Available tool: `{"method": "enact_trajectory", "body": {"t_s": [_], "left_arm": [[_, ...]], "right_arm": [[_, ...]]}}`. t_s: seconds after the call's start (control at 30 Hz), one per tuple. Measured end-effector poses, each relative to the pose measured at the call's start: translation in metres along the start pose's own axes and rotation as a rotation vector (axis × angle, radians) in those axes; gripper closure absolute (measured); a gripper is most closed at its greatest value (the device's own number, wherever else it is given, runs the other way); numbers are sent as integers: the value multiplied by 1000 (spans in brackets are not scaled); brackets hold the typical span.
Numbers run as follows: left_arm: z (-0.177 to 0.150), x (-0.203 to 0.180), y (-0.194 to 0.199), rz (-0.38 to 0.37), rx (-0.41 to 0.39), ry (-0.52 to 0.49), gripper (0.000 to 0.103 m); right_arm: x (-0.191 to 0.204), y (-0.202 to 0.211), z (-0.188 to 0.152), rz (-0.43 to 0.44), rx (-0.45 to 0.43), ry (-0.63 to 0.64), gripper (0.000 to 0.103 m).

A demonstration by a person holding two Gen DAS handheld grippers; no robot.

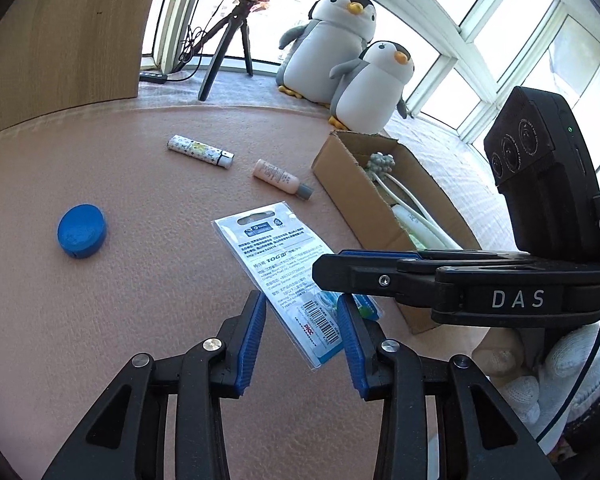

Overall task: Organize objects
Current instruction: 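Carry the card package with the right gripper into the box and release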

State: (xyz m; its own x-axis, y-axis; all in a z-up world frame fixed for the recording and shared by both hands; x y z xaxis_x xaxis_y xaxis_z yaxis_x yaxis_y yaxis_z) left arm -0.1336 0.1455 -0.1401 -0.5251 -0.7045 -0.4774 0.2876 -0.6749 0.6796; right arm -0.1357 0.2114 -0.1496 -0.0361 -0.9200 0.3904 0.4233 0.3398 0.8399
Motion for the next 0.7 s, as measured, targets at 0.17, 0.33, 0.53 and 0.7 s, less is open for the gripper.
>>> {"method": "enact_trajectory", "body": {"t_s": [0.17,0.33,0.53,0.7], "left_arm": [[18,-29,-7,-26,-14,-42,63],[34,-58,-21,-54,-19,-84,63],[54,-95,-45,-91,-20,-136,63],[71,-124,-68,-105,-16,-184,63]], "right_arm": [[-18,28,7,-10,-50,-10,77],[-38,51,14,-34,-99,-23,77],[-71,79,24,-64,-148,-55,77],[-98,96,32,-96,-180,-76,77]]}}
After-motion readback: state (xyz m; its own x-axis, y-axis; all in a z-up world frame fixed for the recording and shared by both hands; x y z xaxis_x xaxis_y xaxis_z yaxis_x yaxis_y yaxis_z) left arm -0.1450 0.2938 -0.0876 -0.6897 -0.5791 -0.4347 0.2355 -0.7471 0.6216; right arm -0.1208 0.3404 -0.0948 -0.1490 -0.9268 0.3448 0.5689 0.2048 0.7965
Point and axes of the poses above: each gripper's, at about its wrist camera, not at the fingertips, and y roughly against the way its jaws point, x to its left, z to its top, the point moved 8 cm from there along -y, roughly the way its jaws point, and after that the axes turned 7 degrees about -z, right-handed, at the moved point
